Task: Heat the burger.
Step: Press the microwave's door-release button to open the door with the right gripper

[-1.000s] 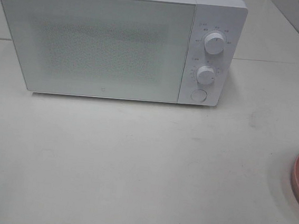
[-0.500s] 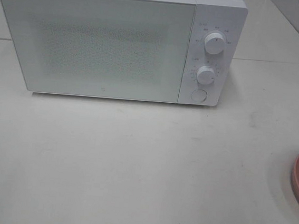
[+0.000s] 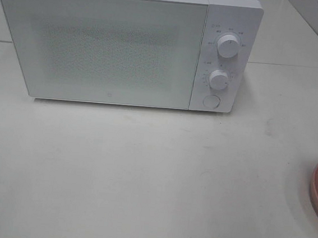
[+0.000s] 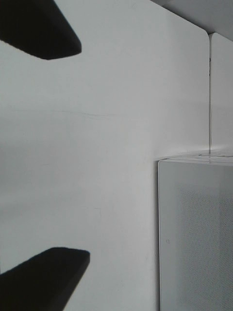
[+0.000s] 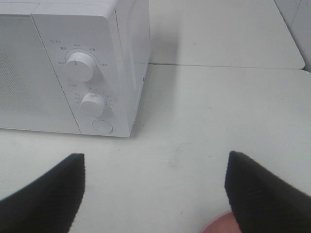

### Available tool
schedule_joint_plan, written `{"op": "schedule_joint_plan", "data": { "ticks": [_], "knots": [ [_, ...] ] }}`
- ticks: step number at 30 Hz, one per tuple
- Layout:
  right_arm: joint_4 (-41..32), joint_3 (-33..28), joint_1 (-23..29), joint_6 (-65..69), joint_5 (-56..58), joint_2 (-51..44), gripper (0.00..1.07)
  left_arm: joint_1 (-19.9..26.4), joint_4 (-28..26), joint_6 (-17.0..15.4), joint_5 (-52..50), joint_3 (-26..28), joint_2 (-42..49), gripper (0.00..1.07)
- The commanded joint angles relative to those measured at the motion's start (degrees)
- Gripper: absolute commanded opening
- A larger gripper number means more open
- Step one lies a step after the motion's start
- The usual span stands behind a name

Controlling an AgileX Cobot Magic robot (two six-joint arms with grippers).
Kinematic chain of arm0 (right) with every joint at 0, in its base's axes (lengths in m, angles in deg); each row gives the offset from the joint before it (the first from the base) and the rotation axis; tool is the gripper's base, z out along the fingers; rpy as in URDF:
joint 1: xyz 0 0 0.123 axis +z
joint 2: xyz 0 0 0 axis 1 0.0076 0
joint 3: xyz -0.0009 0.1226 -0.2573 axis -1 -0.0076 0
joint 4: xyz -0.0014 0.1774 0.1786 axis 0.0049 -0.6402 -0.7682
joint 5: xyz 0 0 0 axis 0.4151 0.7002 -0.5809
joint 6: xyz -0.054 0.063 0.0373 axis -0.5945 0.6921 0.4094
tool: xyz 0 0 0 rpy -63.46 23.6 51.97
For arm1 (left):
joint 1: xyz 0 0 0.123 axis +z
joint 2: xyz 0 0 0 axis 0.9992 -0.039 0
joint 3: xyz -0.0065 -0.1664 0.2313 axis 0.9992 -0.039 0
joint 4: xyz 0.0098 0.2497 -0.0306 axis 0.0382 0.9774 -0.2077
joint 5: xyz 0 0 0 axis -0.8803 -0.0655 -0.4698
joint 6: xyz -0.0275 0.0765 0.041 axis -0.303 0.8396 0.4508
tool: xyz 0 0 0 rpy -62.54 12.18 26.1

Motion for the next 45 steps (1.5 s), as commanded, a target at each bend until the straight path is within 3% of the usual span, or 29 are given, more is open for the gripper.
{"op": "schedule_joint_plan", "data": {
  "ticks": [1,13,19,27,34,41,45],
  "knots": [
    [-0.06,0.46,-0.4,0.4,-5.67,4.35,0.76,0.11,-0.57,-0.06,-0.46,-0.11,1.49,1.03],
    [0.06,0.17,-0.4,0.34,-23.84,15.7,0.76,0.11,-0.57,-0.06,-0.46,-0.11,1.49,1.03],
    [-0.46,-4.64,-0.29,-1.32,-37.13,20.45,0.76,0.11,-0.57,-0.06,-0.46,-0.11,1.49,1.03],
    [-11.63,-12.15,0.23,-8.14,-52.6,23.38,0.76,0.11,-0.57,-0.06,-0.46,-0.11,1.49,1.03],
    [-20.97,-17.3,9.17,-15.87,-63.43,25.1,0.76,0.11,-0.57,0.0,-0.46,-0.11,1.49,1.03],
    [-27.04,-17.65,15.41,-20.28,-67.61,30.65,0.76,0.11,-0.57,-0.06,-0.46,-0.11,1.49,1.03],
    [-33.86,-17.65,21.66,-21.83,-73.28,35.81,0.76,0.11,-0.57,-0.06,-0.46,-0.11,1.49,1.03]
  ]
}}
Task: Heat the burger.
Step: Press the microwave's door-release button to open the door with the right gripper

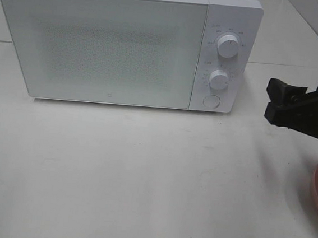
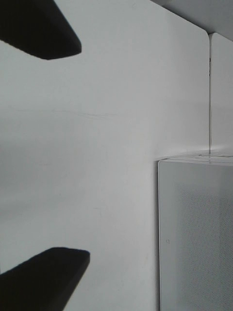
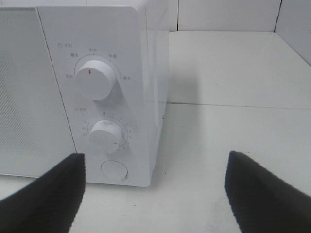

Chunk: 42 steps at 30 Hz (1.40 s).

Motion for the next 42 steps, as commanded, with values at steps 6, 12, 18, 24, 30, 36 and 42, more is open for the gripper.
{"op": "schedule_joint_plan", "data": {
  "ticks": [6,12,18,24,30,36,42],
  "knots": [
    [-13.87,0.06,11.63,-5.5,-11.75,7.96,0.76,0.11,-0.57,-0.06,-0.46,-0.11,1.49,1.03],
    [-20.45,0.11,18.51,-5.79,-15.36,12.95,0.76,0.11,-0.57,-0.06,-0.46,-0.11,1.49,1.03],
    [-25.73,0.23,24.41,-5.33,-17.25,17.02,0.76,0.11,-0.57,-0.06,-0.46,-0.11,1.49,1.03],
    [-25.67,0.23,24.98,-3.5,-17.07,17.3,0.76,0.11,-0.57,-0.06,-0.46,-0.11,1.49,1.03],
    [-25.55,0.23,24.98,1.15,-17.07,17.3,0.76,0.11,-0.57,-0.06,-0.46,-0.11,1.49,1.03],
    [-25.55,0.23,24.98,13.46,-17.07,17.3,0.76,0.11,-0.57,-0.06,-0.46,-0.11,1.49,1.03],
    [-25.5,0.23,24.98,37.93,-17.07,17.3,0.75,0.11,-0.57,-0.06,-0.46,-0.11,1.49,1.03]
  ]
}}
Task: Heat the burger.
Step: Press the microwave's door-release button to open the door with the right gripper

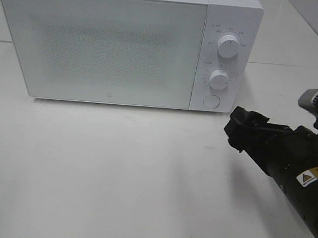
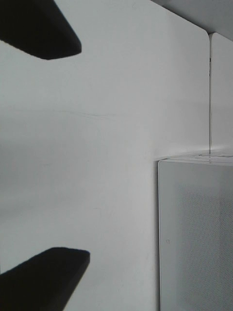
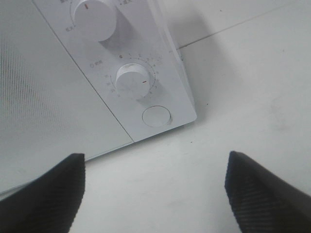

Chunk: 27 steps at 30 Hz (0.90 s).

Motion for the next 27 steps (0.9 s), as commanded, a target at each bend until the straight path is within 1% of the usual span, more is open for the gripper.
{"op": "schedule_joint_plan", "data": {
  "ticks": [1,2,3,4,5,6,7,8,9,10,11,12,13,14,15,16,17,18,19,20,21,22,23,24,27],
  "knots": [
    [0.17,0.06,0.23,9.85,-0.86,0.0,0.75,0.11,-0.57,-0.06,-0.46,-0.11,1.49,1.03],
    [0.17,0.06,0.23,14.15,-0.8,0.0,0.75,0.11,-0.57,-0.06,-0.46,-0.11,1.49,1.03],
    [0.23,0.06,0.23,22.06,-0.34,0.0,0.73,0.11,-0.57,-0.06,-0.46,-0.11,1.49,1.03],
    [0.23,0.06,0.23,22.06,-0.34,0.0,0.73,0.11,-0.57,-0.06,-0.46,-0.11,1.49,1.03],
    [0.29,0.0,0.23,29.79,-0.17,0.0,0.71,0.11,-0.57,-0.06,-0.46,-0.11,1.49,1.03],
    [0.29,0.0,0.23,33.23,0.06,0.0,0.69,0.11,-0.57,-0.06,-0.46,-0.11,1.49,1.03],
    [0.29,0.0,0.23,33.23,0.06,0.0,0.69,0.11,-0.57,-0.06,-0.46,-0.11,1.49,1.03],
    [0.29,0.0,0.23,38.96,0.57,0.0,0.65,0.11,-0.57,-0.06,-0.46,-0.11,1.49,1.03],
    [0.29,0.0,0.23,38.96,0.57,0.0,0.65,0.11,-0.57,-0.06,-0.46,-0.11,1.49,1.03],
    [0.29,0.0,0.23,42.17,0.69,0.0,0.62,0.11,-0.57,-0.06,-0.46,-0.11,1.49,1.03],
    [0.29,0.0,0.23,47.73,0.86,0.0,0.57,0.11,-0.57,-0.06,-0.46,-0.11,1.49,1.03],
    [0.29,0.0,0.23,47.73,0.86,0.0,0.57,0.11,-0.57,-0.06,-0.46,-0.11,1.49,1.03],
    [0.29,0.0,0.23,53.34,0.86,0.0,0.52,0.11,-0.57,-0.06,-0.46,-0.11,1.49,1.03],
    [0.29,0.0,0.23,55.75,0.86,0.0,0.48,0.11,-0.57,-0.06,-0.46,-0.11,1.49,1.03],
    [0.29,0.0,0.23,55.75,0.86,0.0,0.48,0.11,-0.57,-0.06,-0.46,-0.11,1.49,1.03],
    [0.29,0.0,0.23,59.01,0.92,0.0,0.39,0.11,-0.57,-0.06,-0.46,-0.11,1.49,1.03],
    [0.29,0.0,0.23,59.01,0.92,0.0,0.39,0.11,-0.57,-0.06,-0.46,-0.11,1.49,1.03],
    [0.29,0.0,0.23,60.1,0.92,0.0,0.34,0.11,-0.57,-0.06,-0.46,-0.11,1.49,1.03],
    [0.29,0.0,0.23,61.59,1.38,0.0,0.23,0.11,-0.57,-0.06,-0.46,-0.11,1.49,1.03],
    [0.29,0.0,0.23,61.59,1.38,0.0,0.23,0.11,-0.57,-0.06,-0.46,-0.11,1.49,1.03],
    [0.29,0.0,0.23,61.59,2.29,0.0,0.13,0.11,-0.57,-0.06,-0.46,-0.11,1.49,1.03],
    [0.29,0.0,0.23,61.59,2.92,0.0,0.09,0.11,-0.57,-0.06,-0.46,-0.11,1.49,1.03],
    [0.29,0.0,0.23,61.59,2.92,0.0,0.09,0.11,-0.57,-0.06,-0.46,-0.11,1.49,1.03],
    [0.29,0.0,0.23,61.59,4.24,0.0,0.0,0.11,-0.57,-0.06,-0.46,-0.11,1.49,1.03],
    [0.29,0.0,0.23,61.59,5.16,0.0,0.0,0.11,-0.57,-0.06,-0.46,-0.11,1.49,1.03]
  ]
}}
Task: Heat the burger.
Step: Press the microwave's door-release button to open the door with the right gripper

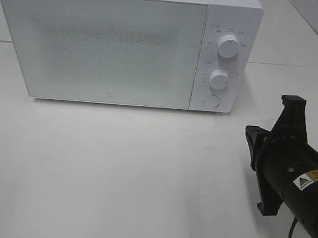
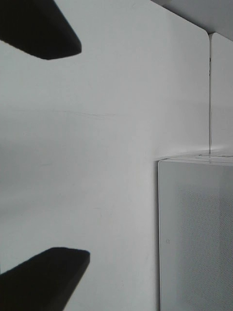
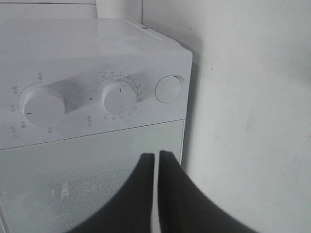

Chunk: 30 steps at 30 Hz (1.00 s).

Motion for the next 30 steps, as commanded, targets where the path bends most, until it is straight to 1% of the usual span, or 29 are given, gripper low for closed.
{"op": "schedule_joint_plan", "data": {
  "ticks": [1,6,10,15,17,18,19,21,22,24,26,30],
  "knots": [
    [0.29,0.0,0.23,0.46,1.2,0.0,0.0,0.11,-0.57,-0.06,-0.46,-0.11,1.49,1.03],
    [0.34,0.06,0.06,0.8,5.04,0.0,0.0,0.11,-0.57,-0.06,-0.46,-0.11,1.49,1.03],
    [0.29,0.23,0.06,0.8,5.04,0.0,0.01,0.11,-0.57,-0.06,-0.46,-0.11,1.49,1.03],
    [0.69,2.52,-0.52,0.46,5.61,2.41,0.01,0.11,-0.57,-0.06,-0.46,-0.11,1.49,1.03],
    [4.07,4.13,-2.64,2.52,6.13,4.53,0.01,0.11,-0.57,-0.06,-0.46,-0.11,1.49,1.03],
    [4.07,4.13,-2.64,2.52,6.13,4.53,0.01,0.11,-0.57,-0.06,-0.46,-0.11,1.49,1.03],
    [6.59,5.27,-4.07,3.95,6.07,5.56,0.01,0.11,-0.57,-0.06,-0.46,-0.11,1.49,1.03],
    [7.51,5.84,-4.76,4.18,6.13,5.9,0.01,0.11,-0.57,-0.06,-0.46,-0.11,1.49,1.03],
    [9.68,7.22,-6.36,4.47,6.93,6.88,0.01,0.11,-0.57,-0.06,-0.46,-0.11,1.49,1.03],
    [10.26,7.79,-7.22,4.47,7.56,7.16,0.01,0.11,-0.57,-0.06,-0.46,-0.11,1.49,1.03],
    [11.46,10.54,-9.68,4.41,9.85,9.22,0.01,0.11,-0.57,-0.06,-0.46,-0.11,1.49,1.03],
    [13.35,12.49,-11.4,4.53,10.37,11.4,0.01,0.11,-0.57,-0.06,-0.46,-0.11,1.49,1.03]
  ]
}}
